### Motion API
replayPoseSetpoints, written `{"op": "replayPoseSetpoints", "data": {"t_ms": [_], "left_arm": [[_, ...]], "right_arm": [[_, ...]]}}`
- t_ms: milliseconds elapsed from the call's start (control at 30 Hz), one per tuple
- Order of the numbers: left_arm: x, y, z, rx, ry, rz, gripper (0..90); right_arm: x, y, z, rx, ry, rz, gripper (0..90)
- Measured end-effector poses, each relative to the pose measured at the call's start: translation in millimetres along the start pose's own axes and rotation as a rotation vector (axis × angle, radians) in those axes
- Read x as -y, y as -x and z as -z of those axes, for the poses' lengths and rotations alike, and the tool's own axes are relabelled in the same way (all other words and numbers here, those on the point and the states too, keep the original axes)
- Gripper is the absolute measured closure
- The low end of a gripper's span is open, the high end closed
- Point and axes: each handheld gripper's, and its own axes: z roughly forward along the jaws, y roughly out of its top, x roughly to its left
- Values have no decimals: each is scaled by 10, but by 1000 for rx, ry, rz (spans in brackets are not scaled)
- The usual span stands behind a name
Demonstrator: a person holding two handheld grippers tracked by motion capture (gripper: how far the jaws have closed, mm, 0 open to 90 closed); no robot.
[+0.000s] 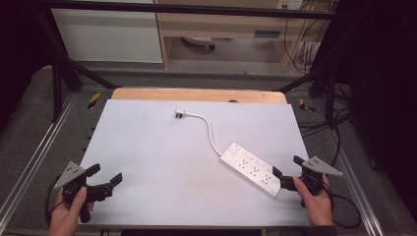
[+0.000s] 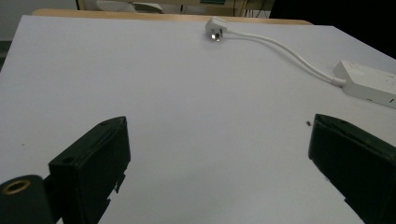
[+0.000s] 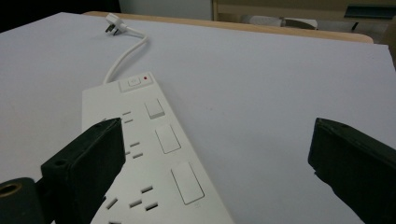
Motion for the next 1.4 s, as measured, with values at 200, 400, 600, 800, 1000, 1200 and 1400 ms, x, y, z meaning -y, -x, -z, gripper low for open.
{"op": "replayPoseSetpoints", "data": {"t_ms": [200,400,600,800,1000,1200,1400], "left_arm": [[1,13,-13,8,-3,-2,55],[2,14,-13,9,-10,-12,55],[2,18,-15,11,-8,-12,55],[5,20,-18,10,-14,-11,55],[5,20,-19,11,-16,-14,55],[14,20,-23,8,-20,-9,55],[19,18,-28,8,-25,-10,55]], "right_arm": [[-25,-7,5,10,1,-5,37],[-49,-34,5,1,-3,-3,30],[-93,-60,23,-21,6,-3,57],[-188,-126,50,-30,14,10,38],[-259,-200,41,-1,30,23,44],[-336,-231,48,32,47,16,46],[-425,-260,62,62,35,11,44]]}}
